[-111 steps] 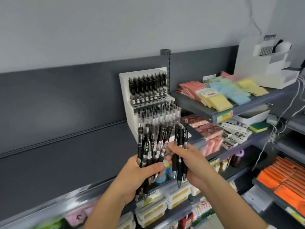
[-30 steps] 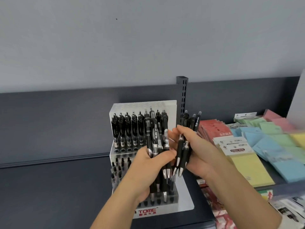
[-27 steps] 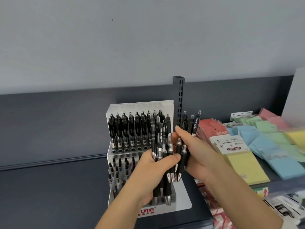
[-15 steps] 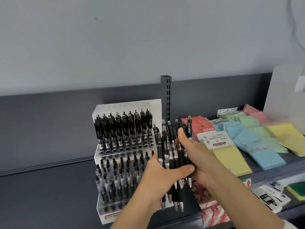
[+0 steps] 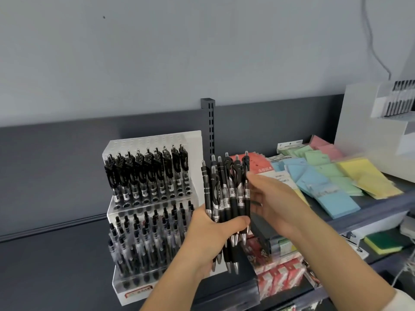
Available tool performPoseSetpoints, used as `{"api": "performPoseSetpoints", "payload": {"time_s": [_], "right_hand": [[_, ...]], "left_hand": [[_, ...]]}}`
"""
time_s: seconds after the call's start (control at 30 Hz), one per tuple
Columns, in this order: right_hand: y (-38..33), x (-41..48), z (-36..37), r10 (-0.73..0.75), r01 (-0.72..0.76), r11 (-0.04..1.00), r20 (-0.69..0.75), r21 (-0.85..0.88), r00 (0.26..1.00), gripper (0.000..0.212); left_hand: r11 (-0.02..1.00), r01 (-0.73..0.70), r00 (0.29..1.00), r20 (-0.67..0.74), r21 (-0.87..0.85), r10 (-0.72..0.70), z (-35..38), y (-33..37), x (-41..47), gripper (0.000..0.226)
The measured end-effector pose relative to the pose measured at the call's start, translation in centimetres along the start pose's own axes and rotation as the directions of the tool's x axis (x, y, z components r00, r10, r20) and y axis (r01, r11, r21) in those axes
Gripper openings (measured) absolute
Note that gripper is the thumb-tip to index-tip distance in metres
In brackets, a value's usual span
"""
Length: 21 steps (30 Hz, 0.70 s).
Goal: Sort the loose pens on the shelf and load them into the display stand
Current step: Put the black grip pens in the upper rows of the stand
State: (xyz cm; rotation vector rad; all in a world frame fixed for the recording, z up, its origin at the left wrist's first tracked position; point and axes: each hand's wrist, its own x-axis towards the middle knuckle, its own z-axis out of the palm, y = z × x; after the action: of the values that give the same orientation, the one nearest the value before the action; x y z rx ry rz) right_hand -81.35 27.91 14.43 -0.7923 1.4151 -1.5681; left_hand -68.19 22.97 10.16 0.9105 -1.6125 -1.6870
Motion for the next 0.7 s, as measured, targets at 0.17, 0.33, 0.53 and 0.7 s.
{"api": "performPoseSetpoints", "payload": {"time_s": [0.17,0.33,0.53,0.7], "right_hand": [[-0.9,0.9,-0.6,-0.151,0.135,0.974,-0.079,-0.180,0.985,0.010],[-1.7,1.6,1.0,-0.266,0.261,0.959,-0.028,-0.108,0.964,0.009],[-2.9,2.7,4.0,-0.367,0.367,0.930,-0.040,-0.024,0.929,0.007],[-3.9,4.7,6.2,-0.490,0.473,0.867,-0.097,-0.154,0.866,0.012]], "left_hand": [[0.994,-0.094,0.996,-0.004,0.059,0.095,-0.1,1.4,-0.6,0.025],[0.985,-0.167,0.968,-0.184,0.033,0.170,-1.4,2.4,-1.5,0.028],[0.966,-0.259,0.884,-0.402,-0.002,0.236,-5.6,4.1,-2.8,0.026],[0.962,-0.269,0.833,-0.491,0.045,0.256,-9.6,4.7,-4.1,0.020]]}}
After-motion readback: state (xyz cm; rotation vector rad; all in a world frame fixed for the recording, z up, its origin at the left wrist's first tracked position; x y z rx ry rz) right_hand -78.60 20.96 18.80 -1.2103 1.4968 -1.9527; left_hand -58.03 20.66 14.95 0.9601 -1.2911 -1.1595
